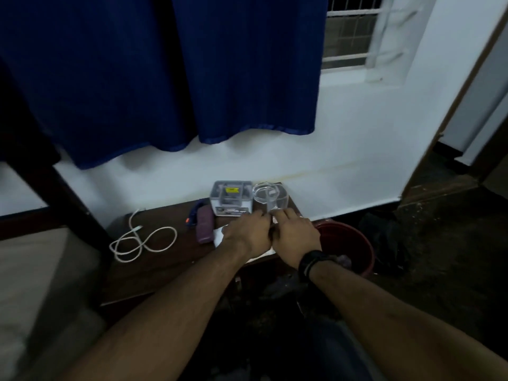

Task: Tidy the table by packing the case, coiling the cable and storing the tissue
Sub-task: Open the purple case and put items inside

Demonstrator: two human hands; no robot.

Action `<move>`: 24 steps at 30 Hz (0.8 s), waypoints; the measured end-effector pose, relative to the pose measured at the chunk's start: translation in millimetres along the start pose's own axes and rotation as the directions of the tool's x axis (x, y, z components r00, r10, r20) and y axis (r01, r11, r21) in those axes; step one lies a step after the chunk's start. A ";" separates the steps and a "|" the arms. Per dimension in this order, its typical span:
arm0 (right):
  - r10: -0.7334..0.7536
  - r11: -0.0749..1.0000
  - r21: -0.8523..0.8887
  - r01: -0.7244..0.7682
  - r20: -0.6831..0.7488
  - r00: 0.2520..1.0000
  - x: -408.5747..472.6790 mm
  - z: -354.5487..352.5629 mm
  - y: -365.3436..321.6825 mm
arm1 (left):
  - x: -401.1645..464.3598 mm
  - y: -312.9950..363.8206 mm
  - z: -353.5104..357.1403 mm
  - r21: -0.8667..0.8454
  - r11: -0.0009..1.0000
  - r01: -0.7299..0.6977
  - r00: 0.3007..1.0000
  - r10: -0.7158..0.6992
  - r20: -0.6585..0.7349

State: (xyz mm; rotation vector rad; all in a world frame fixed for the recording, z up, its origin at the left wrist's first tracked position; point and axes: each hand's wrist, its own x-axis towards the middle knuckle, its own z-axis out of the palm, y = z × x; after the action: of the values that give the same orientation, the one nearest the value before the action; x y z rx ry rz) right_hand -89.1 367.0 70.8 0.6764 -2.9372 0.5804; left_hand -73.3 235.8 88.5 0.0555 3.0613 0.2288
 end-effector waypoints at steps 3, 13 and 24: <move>-0.044 0.999 0.033 0.042 0.055 0.997 4.1 25.0 -37.5 | -22.7 -43.4 10.1 -0.043 0.994 0.096 0.995 -0.097 -0.018; -0.050 0.977 0.213 0.015 0.157 0.986 52.5 125.7 -95.8 | -30.8 -151.9 72.1 -0.251 0.893 0.374 0.920 -0.391 -0.020; 0.023 0.941 0.331 -0.073 0.154 0.988 116.9 175.1 -103.1 | 17.3 -195.8 105.2 -0.404 0.843 0.355 0.912 -0.407 -0.047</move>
State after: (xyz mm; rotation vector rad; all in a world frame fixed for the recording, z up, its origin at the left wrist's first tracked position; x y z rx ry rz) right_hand -147.1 167.6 -38.0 0.7050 -3.0264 1.1013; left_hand -88.7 58.4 -45.8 -0.6101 2.9946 0.8295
